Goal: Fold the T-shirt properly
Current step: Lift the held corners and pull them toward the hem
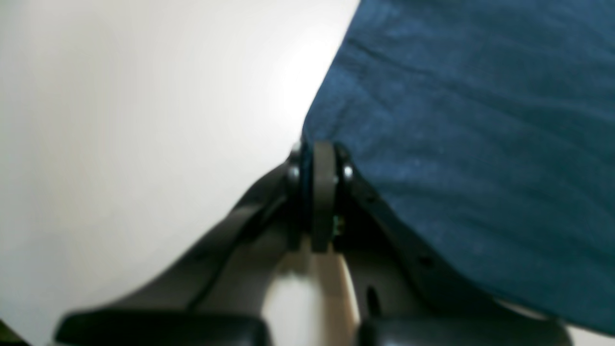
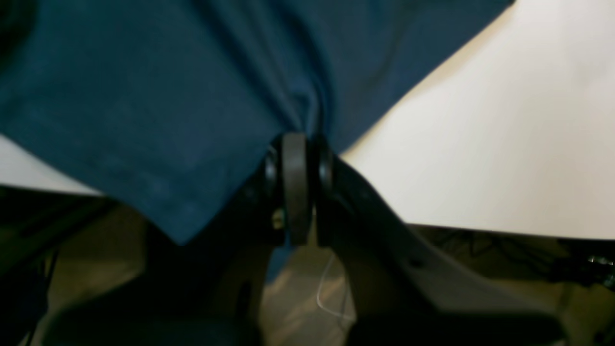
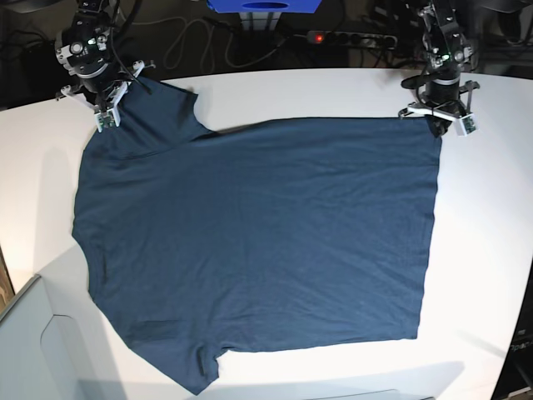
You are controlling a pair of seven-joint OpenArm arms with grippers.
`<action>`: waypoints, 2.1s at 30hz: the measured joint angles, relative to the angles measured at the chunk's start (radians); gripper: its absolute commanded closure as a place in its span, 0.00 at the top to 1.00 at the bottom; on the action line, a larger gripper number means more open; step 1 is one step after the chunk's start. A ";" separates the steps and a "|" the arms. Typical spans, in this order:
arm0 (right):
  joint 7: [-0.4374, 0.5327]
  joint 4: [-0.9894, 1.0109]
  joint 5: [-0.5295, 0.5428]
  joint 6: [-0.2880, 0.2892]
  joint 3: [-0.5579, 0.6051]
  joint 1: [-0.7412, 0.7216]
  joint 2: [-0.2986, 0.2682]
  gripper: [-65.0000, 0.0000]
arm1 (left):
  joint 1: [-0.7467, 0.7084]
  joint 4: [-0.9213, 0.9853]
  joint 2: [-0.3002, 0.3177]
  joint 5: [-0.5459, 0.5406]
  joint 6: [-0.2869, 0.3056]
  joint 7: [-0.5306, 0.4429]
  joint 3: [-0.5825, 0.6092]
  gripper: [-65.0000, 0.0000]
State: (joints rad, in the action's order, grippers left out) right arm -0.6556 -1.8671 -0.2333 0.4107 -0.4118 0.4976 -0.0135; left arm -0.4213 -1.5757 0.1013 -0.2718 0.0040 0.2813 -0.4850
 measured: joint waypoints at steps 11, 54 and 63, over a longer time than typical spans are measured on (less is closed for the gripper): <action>0.005 -0.151 0.001 0.000 -0.006 0.018 -0.003 0.00 | -0.050 -0.175 0.001 0.002 -0.003 -0.004 -0.001 0.00; -0.054 0.433 -0.010 0.082 0.046 -0.791 -0.064 0.00 | 0.400 0.046 0.028 0.005 -0.006 0.007 0.003 0.00; 0.011 0.588 -0.006 0.082 0.047 -0.887 -0.072 0.00 | 0.447 0.096 0.050 0.006 -0.007 0.008 0.005 0.00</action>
State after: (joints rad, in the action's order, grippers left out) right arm -0.6449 -1.2793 -0.2394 0.4927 -0.3649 -0.3889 -0.0860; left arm 0.0261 -1.4796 0.1516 -0.2657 -0.0029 0.2897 -0.4797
